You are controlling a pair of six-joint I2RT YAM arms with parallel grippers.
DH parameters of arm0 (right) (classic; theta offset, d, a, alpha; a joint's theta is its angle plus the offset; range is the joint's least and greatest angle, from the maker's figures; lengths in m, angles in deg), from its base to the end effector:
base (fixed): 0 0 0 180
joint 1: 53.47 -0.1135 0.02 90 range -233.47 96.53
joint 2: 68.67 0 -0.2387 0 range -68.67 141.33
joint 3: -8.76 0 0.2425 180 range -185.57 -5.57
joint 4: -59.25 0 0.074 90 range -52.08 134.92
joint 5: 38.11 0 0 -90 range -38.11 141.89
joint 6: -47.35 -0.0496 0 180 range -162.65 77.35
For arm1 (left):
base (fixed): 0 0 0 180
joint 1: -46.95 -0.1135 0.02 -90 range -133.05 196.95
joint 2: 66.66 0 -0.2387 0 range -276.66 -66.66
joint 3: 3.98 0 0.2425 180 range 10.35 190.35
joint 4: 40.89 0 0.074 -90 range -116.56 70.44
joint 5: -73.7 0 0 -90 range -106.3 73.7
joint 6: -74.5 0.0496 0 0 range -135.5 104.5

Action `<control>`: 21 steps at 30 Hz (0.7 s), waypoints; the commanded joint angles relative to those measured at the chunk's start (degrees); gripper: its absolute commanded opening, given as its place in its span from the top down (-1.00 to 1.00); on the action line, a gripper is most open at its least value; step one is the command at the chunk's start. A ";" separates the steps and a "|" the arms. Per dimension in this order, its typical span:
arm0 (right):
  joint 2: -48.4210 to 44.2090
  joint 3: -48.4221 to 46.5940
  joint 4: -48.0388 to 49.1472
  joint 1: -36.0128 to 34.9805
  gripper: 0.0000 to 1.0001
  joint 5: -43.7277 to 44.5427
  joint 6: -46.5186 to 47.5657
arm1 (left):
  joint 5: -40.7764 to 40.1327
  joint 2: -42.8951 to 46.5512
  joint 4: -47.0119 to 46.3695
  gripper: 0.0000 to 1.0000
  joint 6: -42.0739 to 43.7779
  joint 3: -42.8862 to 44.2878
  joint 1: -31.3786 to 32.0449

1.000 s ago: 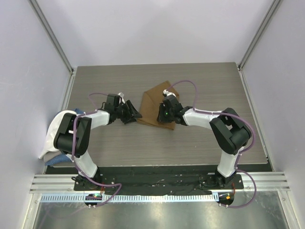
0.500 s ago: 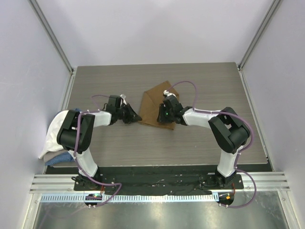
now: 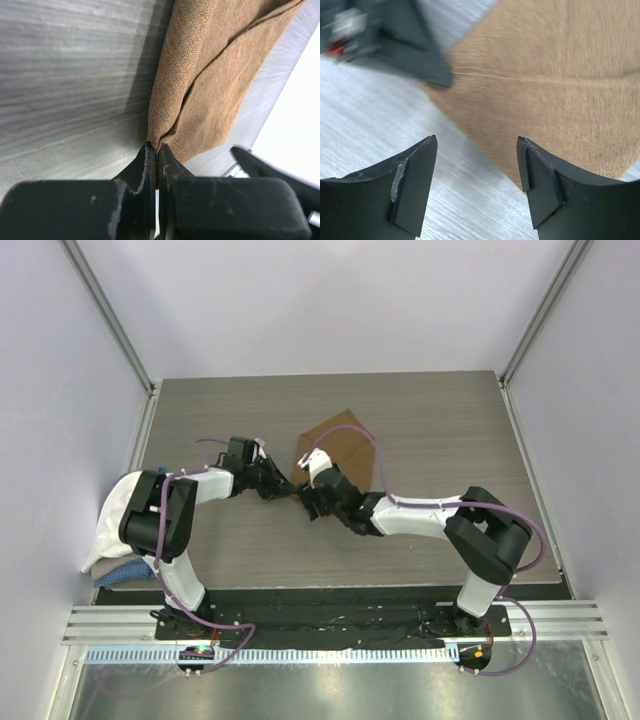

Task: Fold the napkin, place the utensils inside, and roll it up
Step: Roll the napkin with the utensil

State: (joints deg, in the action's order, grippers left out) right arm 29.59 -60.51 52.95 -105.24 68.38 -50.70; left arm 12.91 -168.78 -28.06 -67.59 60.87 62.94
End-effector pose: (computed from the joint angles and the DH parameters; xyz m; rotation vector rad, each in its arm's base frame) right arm 0.2373 0.2785 0.1620 -0.6557 2.0706 0.2867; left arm 0.3186 -0.1165 0.1100 -0.5776 2.5743 -1.1009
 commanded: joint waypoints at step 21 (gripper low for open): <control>18.90 -5.27 15.79 -12.48 -0.51 34.92 19.39 | 9.46 2.46 7.29 1.00 0.50 1.24 -4.30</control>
State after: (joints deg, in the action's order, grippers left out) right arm 46.87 -65.42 67.75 -117.81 96.05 -32.61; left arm 20.02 -168.76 -23.67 -68.07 61.20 59.93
